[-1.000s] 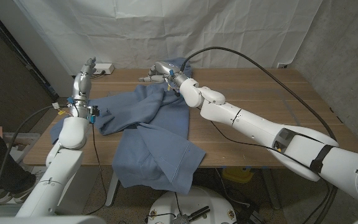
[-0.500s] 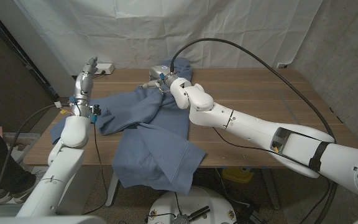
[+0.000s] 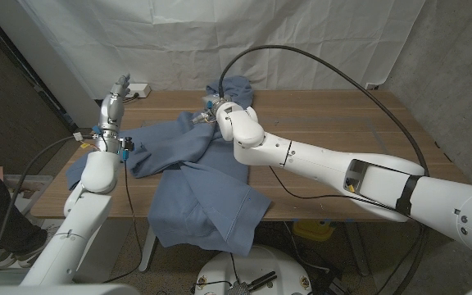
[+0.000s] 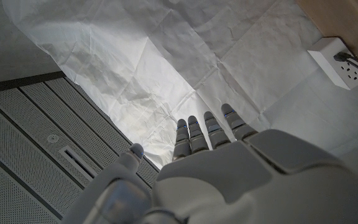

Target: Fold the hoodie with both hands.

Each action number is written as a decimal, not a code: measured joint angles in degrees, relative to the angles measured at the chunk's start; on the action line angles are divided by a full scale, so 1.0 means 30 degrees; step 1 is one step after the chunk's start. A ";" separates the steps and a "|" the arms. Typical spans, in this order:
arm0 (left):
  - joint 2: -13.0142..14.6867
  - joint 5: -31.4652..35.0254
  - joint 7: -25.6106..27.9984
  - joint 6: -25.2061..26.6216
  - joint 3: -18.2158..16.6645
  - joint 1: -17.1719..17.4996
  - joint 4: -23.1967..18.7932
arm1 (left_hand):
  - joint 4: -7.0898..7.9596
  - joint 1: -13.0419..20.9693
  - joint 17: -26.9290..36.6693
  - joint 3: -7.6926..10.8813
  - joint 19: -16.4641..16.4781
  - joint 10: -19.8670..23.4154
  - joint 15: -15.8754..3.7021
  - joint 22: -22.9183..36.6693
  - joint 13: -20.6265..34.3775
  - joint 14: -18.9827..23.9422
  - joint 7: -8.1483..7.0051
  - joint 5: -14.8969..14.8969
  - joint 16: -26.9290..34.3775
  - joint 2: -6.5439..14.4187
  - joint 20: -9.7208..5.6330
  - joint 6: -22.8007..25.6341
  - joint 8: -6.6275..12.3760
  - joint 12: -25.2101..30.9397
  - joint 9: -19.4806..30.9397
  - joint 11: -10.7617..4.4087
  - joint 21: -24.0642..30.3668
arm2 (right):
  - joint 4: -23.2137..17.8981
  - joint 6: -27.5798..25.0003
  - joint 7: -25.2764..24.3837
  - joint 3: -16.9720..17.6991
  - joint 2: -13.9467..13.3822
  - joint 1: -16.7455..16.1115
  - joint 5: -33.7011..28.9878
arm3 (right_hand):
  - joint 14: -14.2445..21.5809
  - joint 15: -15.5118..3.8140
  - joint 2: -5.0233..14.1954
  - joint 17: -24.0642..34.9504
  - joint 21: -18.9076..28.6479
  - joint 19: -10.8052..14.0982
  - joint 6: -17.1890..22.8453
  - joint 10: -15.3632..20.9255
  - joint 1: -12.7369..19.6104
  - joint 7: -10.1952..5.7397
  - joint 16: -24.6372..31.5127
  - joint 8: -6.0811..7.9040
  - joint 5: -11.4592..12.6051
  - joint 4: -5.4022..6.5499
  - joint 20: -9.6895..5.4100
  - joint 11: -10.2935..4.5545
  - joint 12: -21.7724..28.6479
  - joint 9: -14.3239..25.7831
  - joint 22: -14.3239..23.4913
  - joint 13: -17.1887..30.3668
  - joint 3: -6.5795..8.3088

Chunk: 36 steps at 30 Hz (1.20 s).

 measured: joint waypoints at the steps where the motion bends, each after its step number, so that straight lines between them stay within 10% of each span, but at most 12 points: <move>1: 0.0008 0.0000 0.0000 0.0000 0.0005 -0.0005 0.0013 | 0.0000 0.0000 0.0000 0.0000 0.0000 0.0000 0.0000 0.0000 0.0000 0.0000 0.0000 0.0000 0.0000 0.0000 0.0000 0.0000 0.0000 0.0000 0.0000 0.0000 0.0000 | 0.0000 -0.0092 0.0125 0.0000 0.0000 0.0000 0.0001 | -0.0269 0.0058 0.0005 -0.0044 -0.0010 -0.0067 -0.0256 -0.0241 0.0005 -0.0030 -0.0017 0.0000 0.0000 -0.0048 -0.0064 -0.0004 -0.0048 0.0014 0.0000 0.0044 0.0049; 18: 0.0195 -0.0440 -0.0909 -0.0428 0.0630 -0.1053 0.1213 | 0.0001 -0.0004 0.0000 -0.0001 0.0000 0.0001 0.0000 0.0000 0.0000 0.0000 0.0000 0.0000 0.0000 -0.0004 0.0000 0.0000 0.0000 0.0000 0.0000 0.0000 0.0000 | -0.4898 -0.2310 0.0856 -0.0084 -0.2977 -0.0966 -0.0434 | -0.0495 -0.0228 0.0073 -0.0723 0.0101 0.0471 -0.0233 0.0233 0.0541 -0.0245 0.0022 0.0167 0.0000 -0.0557 -0.0161 -0.0274 0.0183 0.0190 -0.0146 -0.0171 0.0227; 36: 0.0473 -0.1452 -0.2824 -0.0903 0.2240 -0.3530 0.3604 | 0.0002 -0.0006 0.0000 -0.0002 0.0000 0.0001 0.0000 0.0000 0.0000 0.0000 0.0000 0.0000 0.0000 -0.0006 0.0000 0.0000 0.0000 0.0000 0.0000 0.0001 0.0000 | -0.9121 -0.1385 -0.5848 0.2949 -0.6120 -0.6117 0.1449 | -0.4699 0.1641 0.0071 -0.6868 -0.1076 0.0526 -0.2843 -0.3161 0.1548 -0.0895 -0.7419 0.0023 -0.0394 -0.1450 0.0320 -0.0068 -0.2906 -0.0175 -0.0765 -0.3357 0.0755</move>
